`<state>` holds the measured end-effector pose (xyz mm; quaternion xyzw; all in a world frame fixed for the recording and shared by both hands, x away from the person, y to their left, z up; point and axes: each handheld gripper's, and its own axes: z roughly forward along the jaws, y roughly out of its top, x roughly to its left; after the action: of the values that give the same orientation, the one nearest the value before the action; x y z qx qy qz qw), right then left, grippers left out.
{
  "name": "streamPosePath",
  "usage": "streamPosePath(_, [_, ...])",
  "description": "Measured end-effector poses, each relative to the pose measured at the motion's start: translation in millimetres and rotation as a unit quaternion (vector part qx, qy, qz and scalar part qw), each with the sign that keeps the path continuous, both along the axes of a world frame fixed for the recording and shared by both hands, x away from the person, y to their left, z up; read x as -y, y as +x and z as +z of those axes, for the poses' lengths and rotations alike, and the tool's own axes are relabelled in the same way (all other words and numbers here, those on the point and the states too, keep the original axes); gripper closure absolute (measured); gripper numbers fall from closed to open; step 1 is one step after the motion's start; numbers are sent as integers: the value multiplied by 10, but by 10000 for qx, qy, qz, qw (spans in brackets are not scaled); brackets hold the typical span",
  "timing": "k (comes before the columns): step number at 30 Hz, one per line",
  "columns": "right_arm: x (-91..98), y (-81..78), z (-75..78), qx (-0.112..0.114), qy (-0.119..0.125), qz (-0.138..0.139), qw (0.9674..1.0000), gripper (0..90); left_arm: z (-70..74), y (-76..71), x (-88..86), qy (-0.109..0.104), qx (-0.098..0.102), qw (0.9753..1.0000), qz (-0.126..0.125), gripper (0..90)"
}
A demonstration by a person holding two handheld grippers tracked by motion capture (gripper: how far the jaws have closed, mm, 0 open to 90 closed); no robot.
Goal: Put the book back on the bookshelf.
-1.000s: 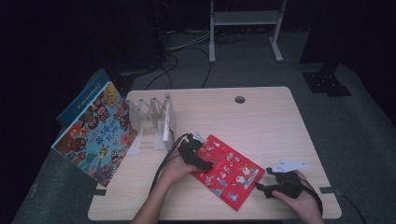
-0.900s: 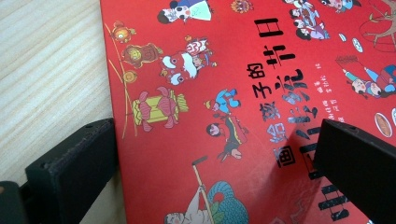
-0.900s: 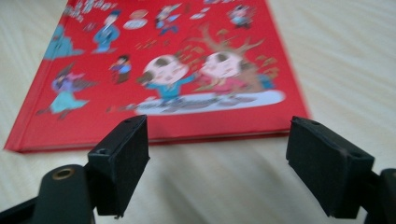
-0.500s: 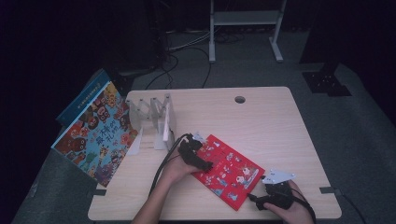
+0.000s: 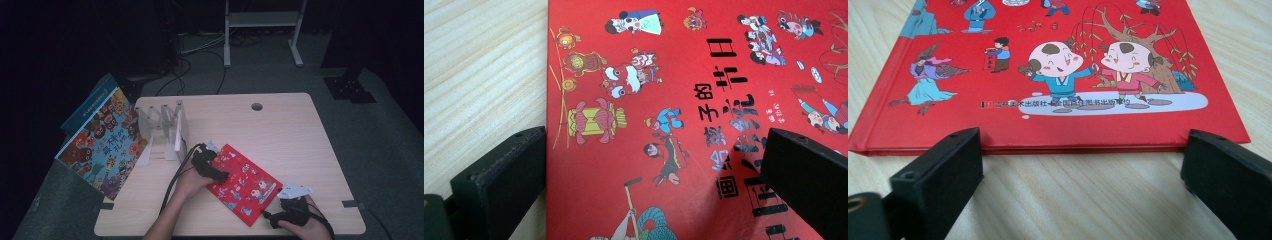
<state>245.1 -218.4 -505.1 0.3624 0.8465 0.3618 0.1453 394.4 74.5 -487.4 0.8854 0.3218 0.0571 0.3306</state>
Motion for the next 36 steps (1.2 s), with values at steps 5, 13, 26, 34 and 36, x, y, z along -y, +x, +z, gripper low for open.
streamPosePath(5, [-11, 4, -2, -10, -27, -9, 10000, 0, -2, -13, 2, -45, 7, 10000, 61, 0])
streamPosePath(13, [-19, 6, -4, -18, -40, -22, 10000, 0, -7, -11, -22, -146, 5, 9999, 63, 0])
streamPosePath(26, [-20, 8, -4, -21, -37, -20, 10000, 0, 39, 10, -41, -285, -112, 9995, 81, 0])
streamPosePath(34, [-17, 5, -4, -19, -48, -18, 10000, 0, 195, -11, -59, -440, -66, 9990, 82, 0])
streamPosePath(36, [-16, 2, -3, -16, -54, -25, 10000, 0, 247, -18, -63, -477, -23, 9988, 51, 0])
